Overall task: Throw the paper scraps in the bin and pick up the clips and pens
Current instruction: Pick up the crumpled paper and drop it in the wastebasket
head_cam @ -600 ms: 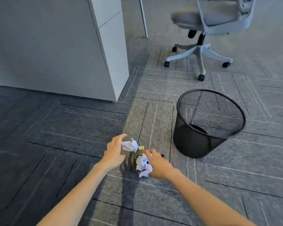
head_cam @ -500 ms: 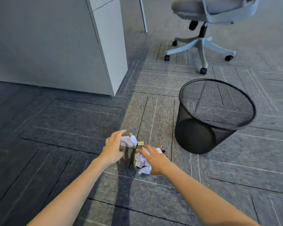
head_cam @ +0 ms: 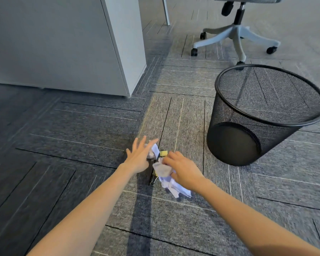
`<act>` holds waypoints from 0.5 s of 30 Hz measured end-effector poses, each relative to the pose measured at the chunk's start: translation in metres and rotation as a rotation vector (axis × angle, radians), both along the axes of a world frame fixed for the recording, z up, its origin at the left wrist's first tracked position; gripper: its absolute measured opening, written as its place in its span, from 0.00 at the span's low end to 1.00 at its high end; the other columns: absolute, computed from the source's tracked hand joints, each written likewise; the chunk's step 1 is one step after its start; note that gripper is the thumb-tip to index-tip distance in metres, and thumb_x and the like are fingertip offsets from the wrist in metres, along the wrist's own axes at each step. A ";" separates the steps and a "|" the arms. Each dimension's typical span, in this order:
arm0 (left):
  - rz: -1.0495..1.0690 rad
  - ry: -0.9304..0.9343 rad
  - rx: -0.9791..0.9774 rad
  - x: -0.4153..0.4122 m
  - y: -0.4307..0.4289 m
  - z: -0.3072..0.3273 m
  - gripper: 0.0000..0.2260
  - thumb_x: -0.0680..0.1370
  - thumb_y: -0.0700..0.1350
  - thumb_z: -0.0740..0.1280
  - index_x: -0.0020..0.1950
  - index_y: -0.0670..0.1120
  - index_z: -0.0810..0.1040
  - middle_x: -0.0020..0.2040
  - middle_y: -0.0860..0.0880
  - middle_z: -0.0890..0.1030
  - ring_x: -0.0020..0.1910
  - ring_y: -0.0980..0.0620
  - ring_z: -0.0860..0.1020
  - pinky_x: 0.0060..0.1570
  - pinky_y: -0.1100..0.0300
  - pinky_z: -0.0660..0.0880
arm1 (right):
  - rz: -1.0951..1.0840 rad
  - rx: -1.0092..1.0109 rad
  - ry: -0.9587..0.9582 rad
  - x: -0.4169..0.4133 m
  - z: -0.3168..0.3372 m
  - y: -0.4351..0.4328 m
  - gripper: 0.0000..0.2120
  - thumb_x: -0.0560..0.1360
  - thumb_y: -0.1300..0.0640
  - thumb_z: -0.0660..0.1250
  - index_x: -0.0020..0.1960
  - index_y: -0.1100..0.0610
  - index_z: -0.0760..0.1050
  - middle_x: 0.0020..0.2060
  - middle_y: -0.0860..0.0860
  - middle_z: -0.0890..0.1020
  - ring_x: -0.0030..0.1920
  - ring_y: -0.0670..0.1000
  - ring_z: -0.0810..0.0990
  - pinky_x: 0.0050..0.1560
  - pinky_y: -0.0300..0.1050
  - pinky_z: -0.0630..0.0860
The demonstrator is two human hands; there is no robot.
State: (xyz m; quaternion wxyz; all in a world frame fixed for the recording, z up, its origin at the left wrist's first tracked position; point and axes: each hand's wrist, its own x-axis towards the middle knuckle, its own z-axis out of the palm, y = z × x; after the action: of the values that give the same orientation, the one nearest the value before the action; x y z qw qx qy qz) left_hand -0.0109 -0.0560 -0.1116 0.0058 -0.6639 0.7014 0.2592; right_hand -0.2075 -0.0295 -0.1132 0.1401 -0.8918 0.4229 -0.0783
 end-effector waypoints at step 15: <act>0.142 0.198 -0.354 -0.002 0.017 -0.008 0.10 0.76 0.34 0.63 0.52 0.47 0.69 0.46 0.48 0.72 0.38 0.46 0.72 0.33 0.55 0.65 | -0.513 -0.003 -0.282 -0.026 0.016 -0.019 0.09 0.74 0.61 0.64 0.52 0.55 0.68 0.52 0.52 0.71 0.49 0.56 0.72 0.33 0.47 0.67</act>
State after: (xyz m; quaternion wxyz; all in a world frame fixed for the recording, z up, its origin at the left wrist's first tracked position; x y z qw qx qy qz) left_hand -0.0131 -0.0389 -0.1200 -0.1981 -0.6735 0.6847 0.1959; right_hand -0.2332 -0.0480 -0.0974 0.1719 -0.7363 0.6108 -0.2349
